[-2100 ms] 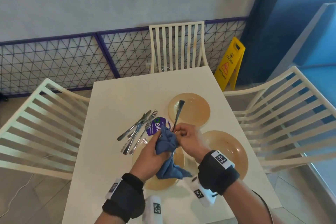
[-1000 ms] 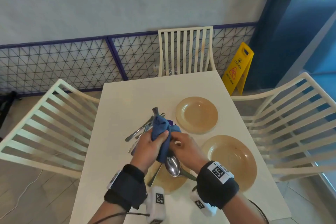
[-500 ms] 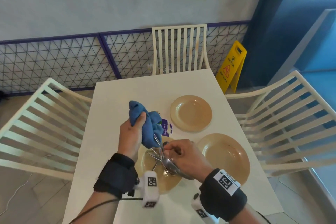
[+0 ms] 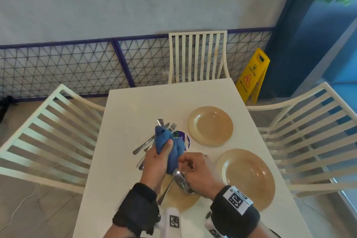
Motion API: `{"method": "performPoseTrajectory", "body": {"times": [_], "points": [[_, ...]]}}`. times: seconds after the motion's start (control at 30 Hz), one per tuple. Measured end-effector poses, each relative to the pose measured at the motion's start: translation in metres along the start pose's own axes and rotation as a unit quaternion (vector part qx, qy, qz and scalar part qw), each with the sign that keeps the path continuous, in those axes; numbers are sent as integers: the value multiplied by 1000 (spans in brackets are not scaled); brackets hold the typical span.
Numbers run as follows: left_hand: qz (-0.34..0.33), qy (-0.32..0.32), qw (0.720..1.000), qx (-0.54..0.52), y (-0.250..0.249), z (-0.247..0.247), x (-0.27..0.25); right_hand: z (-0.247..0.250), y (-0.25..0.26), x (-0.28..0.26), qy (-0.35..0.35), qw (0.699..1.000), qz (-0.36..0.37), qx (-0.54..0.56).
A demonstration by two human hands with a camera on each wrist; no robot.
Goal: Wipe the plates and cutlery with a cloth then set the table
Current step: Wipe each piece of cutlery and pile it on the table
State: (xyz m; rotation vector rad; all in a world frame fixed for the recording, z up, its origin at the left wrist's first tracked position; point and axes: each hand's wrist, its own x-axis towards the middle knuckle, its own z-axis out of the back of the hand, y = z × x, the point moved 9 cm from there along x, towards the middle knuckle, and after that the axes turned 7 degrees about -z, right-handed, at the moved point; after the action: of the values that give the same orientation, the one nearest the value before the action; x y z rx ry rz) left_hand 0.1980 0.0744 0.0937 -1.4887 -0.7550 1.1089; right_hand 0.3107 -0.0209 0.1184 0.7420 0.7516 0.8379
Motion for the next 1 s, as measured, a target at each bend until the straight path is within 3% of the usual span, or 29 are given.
{"method": "performPoseTrajectory", "body": {"times": [0.17, 0.27, 0.37, 0.53, 0.63, 0.7, 0.9, 1.0], "points": [[-39, 85, 990, 106, 9, 4, -5, -14, -11, 8, 47, 997, -31, -50], [-81, 167, 956, 229, 9, 9, -6, 4, -22, 18, 26, 994, -67, 86], [-103, 233, 910, 327, 23, 9, -9, -8, -20, 36, 77, 965, -79, 238], [-83, 246, 930, 260, 26, 15, -6, -18, -19, 58, 21, 963, -80, 257], [-5, 283, 940, 189, 43, 26, -8, -8, -23, 74, -10, 945, -95, 312], [34, 276, 945, 171, 55, 42, -2, -11, -25, 82, -12, 939, -102, 329], [42, 176, 945, 271, 76, 82, 29, -48, -31, 109, -1, 928, -137, 346], [66, 180, 937, 293, 91, 95, 34, -71, -39, 132, -4, 925, -174, 339]]}}
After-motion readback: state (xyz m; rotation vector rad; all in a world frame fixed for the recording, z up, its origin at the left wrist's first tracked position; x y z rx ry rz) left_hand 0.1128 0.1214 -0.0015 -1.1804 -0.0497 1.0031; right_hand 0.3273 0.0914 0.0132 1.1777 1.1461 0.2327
